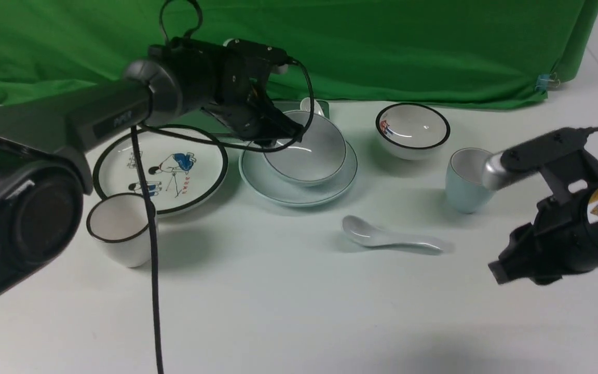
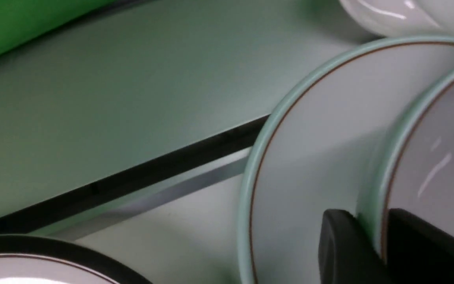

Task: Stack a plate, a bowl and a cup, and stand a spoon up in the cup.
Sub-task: Use the left arm to put the blue rice bowl into the blue large plate in the middle, then use the right arm to grab a blue teacup

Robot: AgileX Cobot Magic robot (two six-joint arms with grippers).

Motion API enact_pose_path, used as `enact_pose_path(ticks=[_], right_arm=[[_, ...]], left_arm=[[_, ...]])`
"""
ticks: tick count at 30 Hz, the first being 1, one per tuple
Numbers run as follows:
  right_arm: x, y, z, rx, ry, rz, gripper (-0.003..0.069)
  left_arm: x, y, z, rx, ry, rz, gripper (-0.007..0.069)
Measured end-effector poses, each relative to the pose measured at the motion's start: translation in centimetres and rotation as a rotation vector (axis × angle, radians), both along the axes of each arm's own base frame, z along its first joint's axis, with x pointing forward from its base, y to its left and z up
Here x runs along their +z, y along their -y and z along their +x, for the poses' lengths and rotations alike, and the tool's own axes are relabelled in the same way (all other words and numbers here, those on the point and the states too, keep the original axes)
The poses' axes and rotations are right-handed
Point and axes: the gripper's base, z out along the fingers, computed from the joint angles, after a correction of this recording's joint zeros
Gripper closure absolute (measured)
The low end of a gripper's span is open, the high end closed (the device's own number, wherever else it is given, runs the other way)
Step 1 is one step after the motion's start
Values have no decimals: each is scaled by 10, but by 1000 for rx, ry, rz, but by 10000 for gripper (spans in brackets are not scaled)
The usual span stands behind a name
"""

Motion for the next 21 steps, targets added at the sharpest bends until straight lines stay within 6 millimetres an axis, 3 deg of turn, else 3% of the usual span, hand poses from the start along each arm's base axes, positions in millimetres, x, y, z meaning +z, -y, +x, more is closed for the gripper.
enact_pose_path(ticks=[4,5,6,7,10,11,12,13,17,21], right_arm=[[7,7,34,-69,13,14,350],[9,11,50,-101,16,31,343],[10,12,55,-109,17,36,342],[17,16,75,-134,32,63,339],[19,19,102,-151,31,82,329],[15,20,118,-157,32,80,311],[17,20,121,-157,40,82,307],[10,20,135,-162,35,78,286],[-11,19,165,-157,9,45,254],[-35,21,182,-138,-10,-31,298]], left_arm=[[2,-2,0,6,-1,14,367],[11,-3,-3,8,-3,17,288],[11,-3,-3,8,-3,17,288],[30,-6,-9,6,8,26,231],[76,-11,-23,3,62,25,203],[103,-14,-32,-3,104,24,208],[108,-15,-34,-5,111,24,210],[136,-19,-46,-20,159,28,230],[220,-36,-100,-60,263,47,374],[271,-53,-155,-80,288,44,536]])
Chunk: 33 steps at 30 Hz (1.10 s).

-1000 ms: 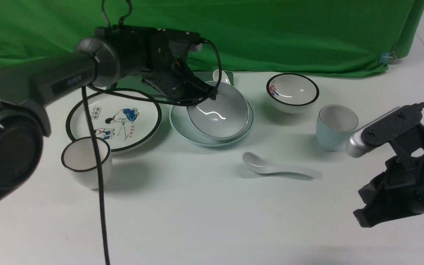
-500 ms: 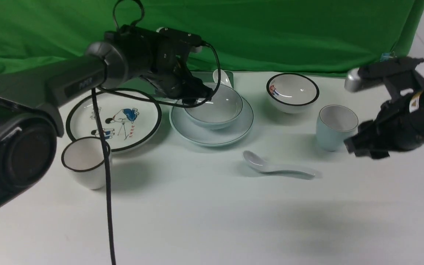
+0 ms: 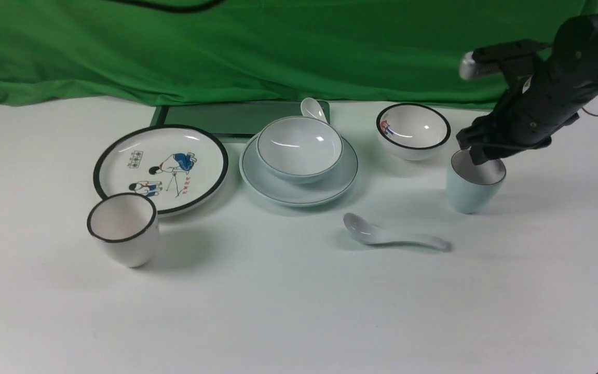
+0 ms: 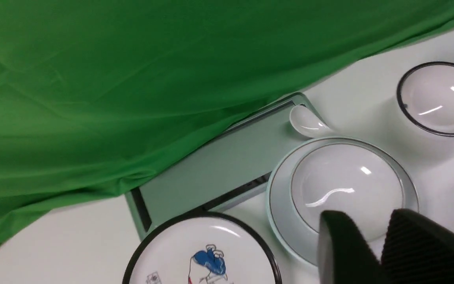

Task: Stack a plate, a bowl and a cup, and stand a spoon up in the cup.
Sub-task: Use the right arm to grab a blue teacup, then use the right arm to put the blue teacup into the blue rice bowl in the middle

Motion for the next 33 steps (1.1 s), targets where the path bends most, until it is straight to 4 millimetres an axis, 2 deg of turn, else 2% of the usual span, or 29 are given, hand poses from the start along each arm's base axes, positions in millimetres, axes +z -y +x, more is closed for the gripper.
enact_pose_path(ticks=[1,2,3,4,5,6,7,8,9,10,11,13,14,15,17,20,21,23,26,28,30,33], right_arm=[[-1,0,1,-2,-1,0,300],[-8,2,4,-1,-6,-18,311],[-13,2,6,-1,-15,-23,314],[-14,2,6,-2,-18,-23,316],[-19,3,7,-1,-28,-29,325],[-20,3,7,-1,-29,-29,330],[-25,3,8,1,-41,-34,373],[-26,3,8,5,-46,-42,419],[-26,3,8,6,-46,-42,430],[-26,3,7,12,-59,-43,539],[-22,2,7,11,-57,-36,561],[-12,-1,8,20,-55,-36,573],[-11,-1,8,19,-55,-33,573],[3,-8,10,38,-57,-30,573],[22,-22,11,78,-41,-21,573],[53,-58,11,163,31,-3,573],[64,-83,11,212,75,14,573],[74,-110,11,265,121,34,573],[69,-154,16,330,146,68,573],[60,-171,21,336,146,85,573],[54,-178,26,331,146,94,573],[29,-186,35,299,110,101,573]], left_arm=[[5,-2,-6,-1,4,0,552],[23,-9,-28,-5,28,0,606],[33,-14,-43,-7,48,-4,631],[35,-15,-46,-7,52,-5,634],[47,-21,-69,-12,85,-21,655],[47,-22,-71,-13,84,-21,655],[54,-30,-96,-13,108,-28,664],[53,-34,-108,-12,110,-29,665],[52,-34,-110,-12,109,-28,665],[45,-41,-128,-8,94,-17,665],[37,-44,-138,-8,76,-11,665],[16,-51,-157,0,39,11,665],[16,-51,-157,1,39,12,665],[-8,-57,-172,16,6,24,664],[-39,-63,-185,39,-23,29,664],[-83,-69,-194,72,-42,37,662],[-102,-70,-196,85,-54,41,662],[-126,-72,-197,97,-80,50,661],[-160,-72,-198,103,-144,65,661],[-168,-71,-198,109,-154,45,661],[-168,-70,-197,108,-150,26,661],[-167,-68,-195,103,-120,-7,661]])
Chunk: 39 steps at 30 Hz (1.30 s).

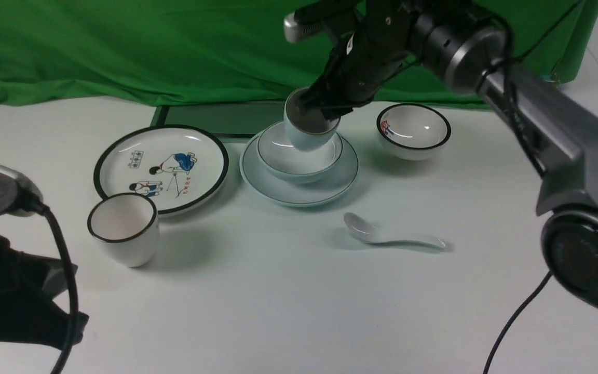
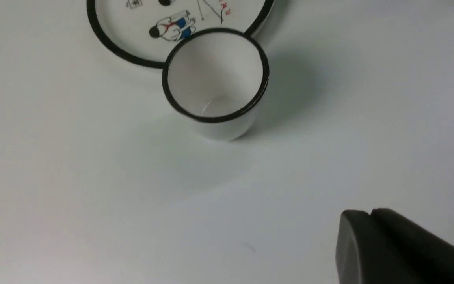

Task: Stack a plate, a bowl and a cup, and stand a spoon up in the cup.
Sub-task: Use the right arm to put the blue teacup into the blue rice bowl in the middle

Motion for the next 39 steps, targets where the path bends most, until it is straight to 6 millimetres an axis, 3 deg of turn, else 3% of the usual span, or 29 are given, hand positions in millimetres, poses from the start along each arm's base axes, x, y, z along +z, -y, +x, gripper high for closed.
enact_pose_path(ticks=[4,17,24,33,36,39], right_arm=[[-13,-2,3,-12,-16,-4,573],[-19,-3,6,-10,-15,-8,573],[-37,-3,6,-8,-46,-26,573],[-39,-5,7,-9,-23,-9,572],[-40,-5,7,-13,-24,-1,503],[-39,-7,5,-17,-51,29,370]], left_arm=[[1,1,1,1,16,-12,661],[5,2,4,-3,68,-36,661],[5,2,4,-3,69,-37,661],[6,3,5,-4,86,-44,661],[6,3,5,-4,87,-45,661],[6,3,5,-4,86,-45,661]])
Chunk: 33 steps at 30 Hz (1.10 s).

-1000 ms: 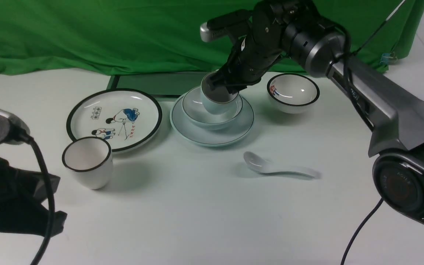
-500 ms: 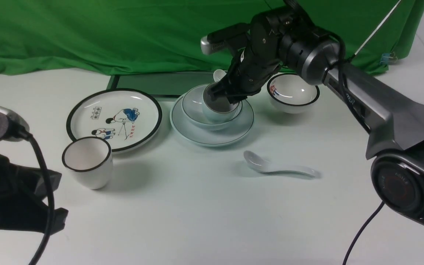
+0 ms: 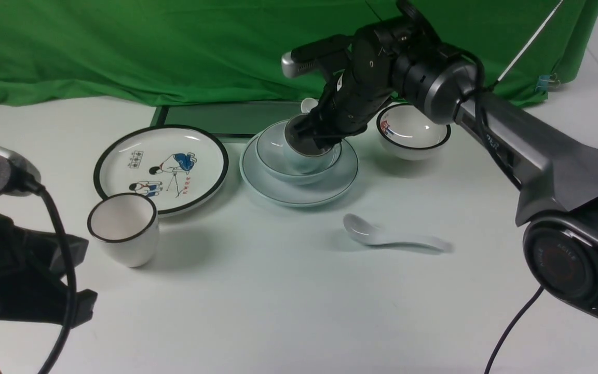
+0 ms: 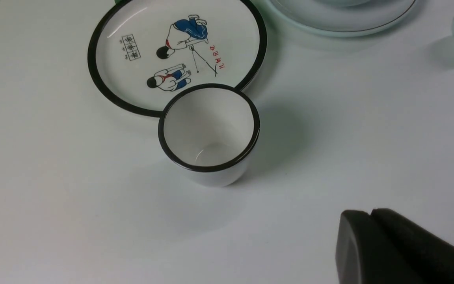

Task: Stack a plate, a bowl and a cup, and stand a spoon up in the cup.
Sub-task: Use the right arm to put the blue teacup into the blue rice bowl in the middle, then use the right arm to grab a blue soup spoon

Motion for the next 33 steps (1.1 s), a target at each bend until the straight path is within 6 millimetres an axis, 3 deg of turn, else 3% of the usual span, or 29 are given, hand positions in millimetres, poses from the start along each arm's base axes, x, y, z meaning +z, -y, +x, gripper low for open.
enact_pose_path(ticks=[4,6,9,11,12,14,15,18,21,25,33], right_arm=[[27,5,-14,37,-10,0,239],[42,9,-21,64,8,-10,225],[84,30,-48,109,36,-34,214],[86,49,-66,97,-33,-67,214],[89,50,-67,97,-28,-65,214],[53,71,-86,84,-215,-151,228],[46,73,-89,84,-246,-165,236],[-9,87,-111,99,-453,-262,378],[-39,91,-119,103,-491,-284,507],[-54,95,-109,56,-398,-284,596],[-50,121,-70,-190,-159,-146,552]], left_arm=[[-1,0,-1,2,-19,6,661],[-2,0,-1,2,-24,5,661],[-2,0,-3,8,-36,-22,661],[0,1,-5,10,-34,-48,661],[0,1,-5,10,-34,-51,661],[3,0,-9,10,-15,-72,661],[4,0,-10,10,-13,-72,661],[9,-1,-15,8,18,-89,660],[11,-2,-18,8,34,-101,660],[11,-2,-18,8,38,-102,660],[11,-2,-18,6,37,-99,660]])
